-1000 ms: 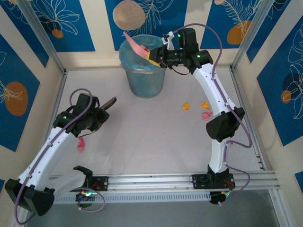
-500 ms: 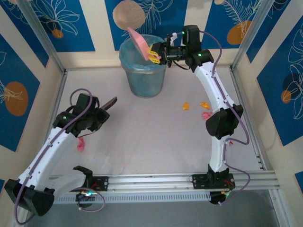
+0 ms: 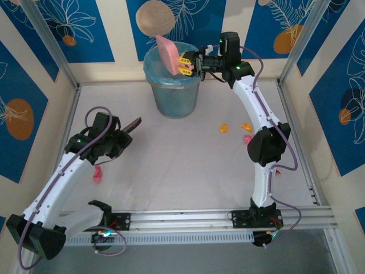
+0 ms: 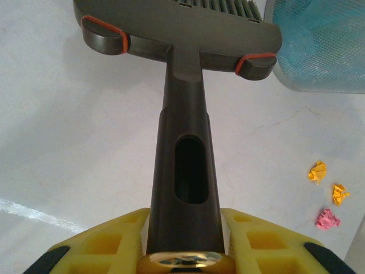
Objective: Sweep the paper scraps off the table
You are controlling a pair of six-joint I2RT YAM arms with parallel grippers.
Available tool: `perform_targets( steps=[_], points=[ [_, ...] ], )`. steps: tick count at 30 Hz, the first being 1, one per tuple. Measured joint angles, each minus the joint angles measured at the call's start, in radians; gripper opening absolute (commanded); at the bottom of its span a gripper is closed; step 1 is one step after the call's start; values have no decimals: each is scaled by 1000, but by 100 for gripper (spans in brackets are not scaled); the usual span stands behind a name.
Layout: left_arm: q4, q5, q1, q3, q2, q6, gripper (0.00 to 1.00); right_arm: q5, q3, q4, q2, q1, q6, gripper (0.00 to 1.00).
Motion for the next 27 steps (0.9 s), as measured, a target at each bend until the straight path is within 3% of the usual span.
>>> perform_targets(
  steps=[6,10,18,27],
  points=[
    [9,3,0,0,16,1,0,0,0,31,2,-8,31,0],
    [13,6,0,0,26,1,0,8,34,-20,10,-9,-31,0],
    [7,5,0,35,56,23,0,96,32,-139,-58,19,-388,0],
    [-84,-7,4,109,59,50,0,221,-338,-163,-387,150,-911,0]
  ],
)
